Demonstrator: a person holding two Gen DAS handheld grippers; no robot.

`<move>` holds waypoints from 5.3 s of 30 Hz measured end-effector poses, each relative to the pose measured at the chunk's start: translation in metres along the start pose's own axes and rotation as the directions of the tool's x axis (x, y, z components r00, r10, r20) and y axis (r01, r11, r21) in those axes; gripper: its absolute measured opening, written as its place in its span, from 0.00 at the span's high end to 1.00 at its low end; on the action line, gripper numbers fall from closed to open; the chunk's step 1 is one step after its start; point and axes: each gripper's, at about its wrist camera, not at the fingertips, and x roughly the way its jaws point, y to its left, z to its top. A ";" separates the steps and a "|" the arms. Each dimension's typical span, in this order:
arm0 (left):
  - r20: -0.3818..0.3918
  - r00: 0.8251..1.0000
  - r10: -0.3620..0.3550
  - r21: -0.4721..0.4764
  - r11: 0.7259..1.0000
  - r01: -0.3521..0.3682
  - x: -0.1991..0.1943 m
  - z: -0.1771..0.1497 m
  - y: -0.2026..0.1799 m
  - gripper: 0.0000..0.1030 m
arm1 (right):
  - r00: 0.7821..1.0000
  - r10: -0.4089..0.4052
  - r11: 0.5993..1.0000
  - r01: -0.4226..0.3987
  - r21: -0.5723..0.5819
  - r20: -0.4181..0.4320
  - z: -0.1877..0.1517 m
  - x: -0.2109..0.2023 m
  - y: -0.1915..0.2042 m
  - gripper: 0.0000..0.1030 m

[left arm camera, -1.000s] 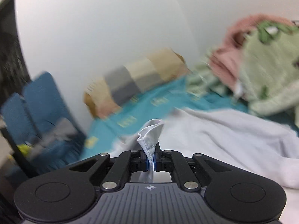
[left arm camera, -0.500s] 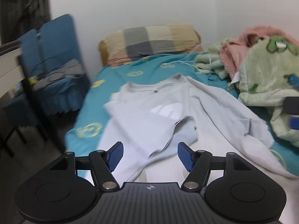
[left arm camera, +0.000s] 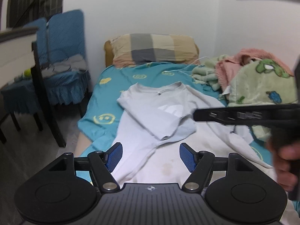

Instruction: Fold clothes

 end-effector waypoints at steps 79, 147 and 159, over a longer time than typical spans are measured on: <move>-0.758 0.633 -0.157 -0.081 0.986 0.146 -0.005 -0.074 0.053 0.82 | 0.976 -0.189 0.861 0.111 0.496 0.108 -0.028 -0.159 -0.066 0.40; -0.130 0.988 -0.079 -0.103 0.993 0.066 0.081 -0.032 -0.055 0.24 | 0.890 -0.450 0.652 0.386 0.653 -0.077 -0.028 0.005 -0.241 0.91; -0.047 0.998 0.044 -0.152 0.987 -0.051 0.062 -0.005 -0.017 0.24 | 0.812 -0.555 0.801 0.464 0.379 0.181 0.070 -0.007 -0.176 0.92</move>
